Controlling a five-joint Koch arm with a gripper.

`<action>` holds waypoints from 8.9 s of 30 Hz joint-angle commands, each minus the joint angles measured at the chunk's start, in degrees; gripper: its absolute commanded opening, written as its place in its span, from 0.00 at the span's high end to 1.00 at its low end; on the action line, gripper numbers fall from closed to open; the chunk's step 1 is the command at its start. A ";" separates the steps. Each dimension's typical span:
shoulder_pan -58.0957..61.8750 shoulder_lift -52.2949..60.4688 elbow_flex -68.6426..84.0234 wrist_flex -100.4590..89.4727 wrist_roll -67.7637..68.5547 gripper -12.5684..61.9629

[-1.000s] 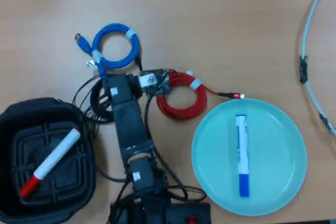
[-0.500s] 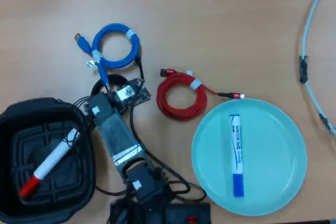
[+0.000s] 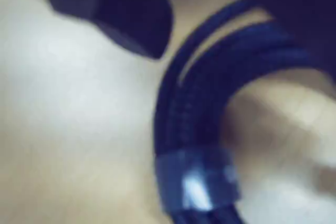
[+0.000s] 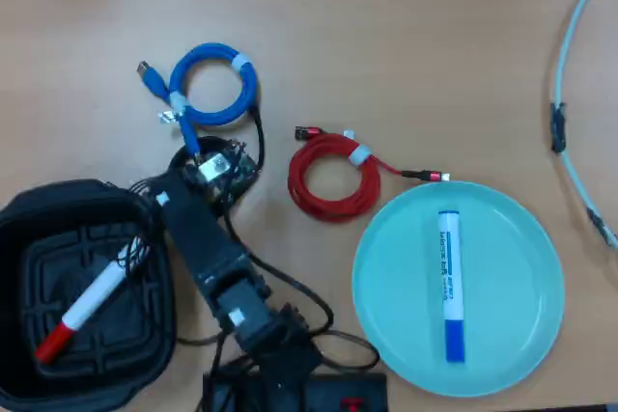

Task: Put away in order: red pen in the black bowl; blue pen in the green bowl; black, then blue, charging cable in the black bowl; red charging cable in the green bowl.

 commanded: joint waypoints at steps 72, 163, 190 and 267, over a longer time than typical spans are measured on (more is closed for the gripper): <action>13.36 19.78 -19.95 16.70 26.46 0.92; -42.89 21.18 -49.92 0.35 30.76 0.92; -46.49 -4.66 -36.12 -0.53 30.41 0.69; 10.63 -39.11 -69.26 20.48 31.38 0.06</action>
